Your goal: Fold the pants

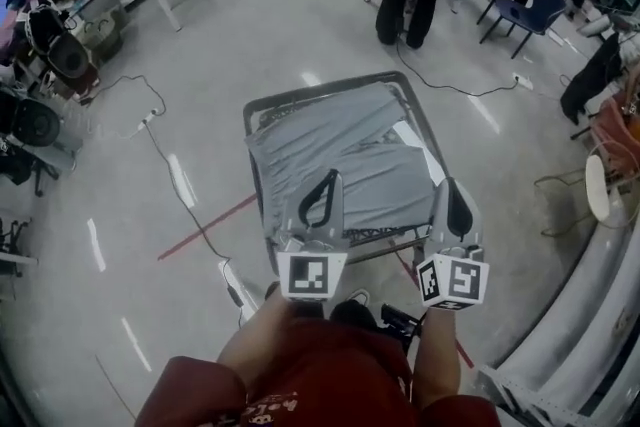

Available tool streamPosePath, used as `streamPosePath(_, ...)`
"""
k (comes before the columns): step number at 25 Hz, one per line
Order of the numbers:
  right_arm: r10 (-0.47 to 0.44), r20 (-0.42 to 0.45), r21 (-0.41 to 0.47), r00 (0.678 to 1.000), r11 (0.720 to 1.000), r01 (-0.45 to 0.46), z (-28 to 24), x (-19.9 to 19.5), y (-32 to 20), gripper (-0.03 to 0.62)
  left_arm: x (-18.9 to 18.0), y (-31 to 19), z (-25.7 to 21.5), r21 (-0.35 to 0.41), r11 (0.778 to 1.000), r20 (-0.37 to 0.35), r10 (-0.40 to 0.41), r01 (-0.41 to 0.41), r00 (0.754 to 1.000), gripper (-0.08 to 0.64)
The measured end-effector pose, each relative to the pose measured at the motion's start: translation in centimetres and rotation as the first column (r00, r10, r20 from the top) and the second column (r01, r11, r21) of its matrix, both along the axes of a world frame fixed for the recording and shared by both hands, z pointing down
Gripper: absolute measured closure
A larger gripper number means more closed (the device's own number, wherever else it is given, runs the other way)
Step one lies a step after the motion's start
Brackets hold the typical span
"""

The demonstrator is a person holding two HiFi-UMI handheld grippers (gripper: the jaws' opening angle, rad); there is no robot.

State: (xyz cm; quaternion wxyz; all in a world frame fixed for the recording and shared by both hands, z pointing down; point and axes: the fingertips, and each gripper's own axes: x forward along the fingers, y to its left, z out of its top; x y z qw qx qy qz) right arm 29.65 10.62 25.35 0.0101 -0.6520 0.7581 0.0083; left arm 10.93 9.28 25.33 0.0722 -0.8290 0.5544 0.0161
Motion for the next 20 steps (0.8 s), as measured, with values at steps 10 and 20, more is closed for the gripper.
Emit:
streamPosePath(10, -0.136, 0.033, -0.013, 0.99, 0.991, 0.137, 1.3, 1.8, 0.7, 0.591, 2.1, 3.4, 1.4, -0.039, 0.993, 0.039, -0.113, 0.115, 0.993, 0.555)
streamPosePath(20, -0.169, 0.008, -0.057, 0.986, 0.984, 0.17, 3.8, 2.1, -1.2, 0.591, 3.8, 1.5, 4.3, -0.056, 0.996, 0.11, -0.069, 0.075, 0.992, 0.555)
